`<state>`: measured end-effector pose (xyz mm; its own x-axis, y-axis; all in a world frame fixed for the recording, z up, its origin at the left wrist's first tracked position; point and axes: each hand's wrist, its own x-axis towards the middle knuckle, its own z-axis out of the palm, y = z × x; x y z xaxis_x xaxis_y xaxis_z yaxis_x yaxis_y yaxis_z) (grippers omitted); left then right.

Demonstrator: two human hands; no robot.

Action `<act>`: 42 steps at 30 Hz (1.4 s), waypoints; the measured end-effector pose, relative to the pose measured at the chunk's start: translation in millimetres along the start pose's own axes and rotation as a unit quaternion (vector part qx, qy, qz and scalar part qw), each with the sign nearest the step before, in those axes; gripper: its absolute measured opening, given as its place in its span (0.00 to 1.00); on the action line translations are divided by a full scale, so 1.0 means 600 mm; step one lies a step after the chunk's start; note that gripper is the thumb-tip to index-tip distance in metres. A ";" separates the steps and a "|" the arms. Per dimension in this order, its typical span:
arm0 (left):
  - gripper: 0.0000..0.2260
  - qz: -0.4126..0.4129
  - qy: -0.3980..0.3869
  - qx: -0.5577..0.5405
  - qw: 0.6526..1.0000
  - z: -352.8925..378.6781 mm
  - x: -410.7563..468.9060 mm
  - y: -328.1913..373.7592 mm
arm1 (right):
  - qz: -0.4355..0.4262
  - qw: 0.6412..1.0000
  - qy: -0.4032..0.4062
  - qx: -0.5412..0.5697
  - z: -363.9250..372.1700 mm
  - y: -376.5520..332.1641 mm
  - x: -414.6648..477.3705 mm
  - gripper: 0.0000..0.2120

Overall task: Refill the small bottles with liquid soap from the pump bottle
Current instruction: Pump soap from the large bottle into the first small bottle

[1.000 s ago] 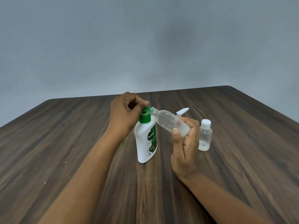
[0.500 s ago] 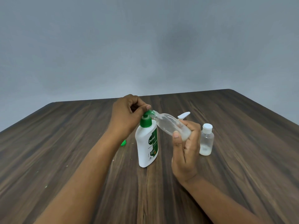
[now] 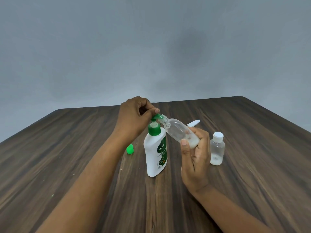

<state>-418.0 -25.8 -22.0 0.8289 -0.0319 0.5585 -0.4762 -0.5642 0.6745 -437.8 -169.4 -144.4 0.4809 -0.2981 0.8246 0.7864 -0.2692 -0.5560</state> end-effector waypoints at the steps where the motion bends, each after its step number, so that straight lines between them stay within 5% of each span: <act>1: 0.07 0.000 -0.007 0.000 1.000 0.002 -0.001 -0.002 | -0.001 1.000 0.002 0.000 -0.001 0.000 -0.001 0.11; 42: 0.07 0.040 0.007 0.007 0.999 0.012 -0.006 -0.012 | -0.001 1.000 -0.015 -0.012 0.000 0.001 -0.013 0.10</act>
<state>-415.4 -27.3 -32.5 0.7838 -0.0651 0.6176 -0.5367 -0.5712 0.6210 -440.9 -167.0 -151.3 0.4905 -0.2699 0.8286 0.7785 -0.2916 -0.5558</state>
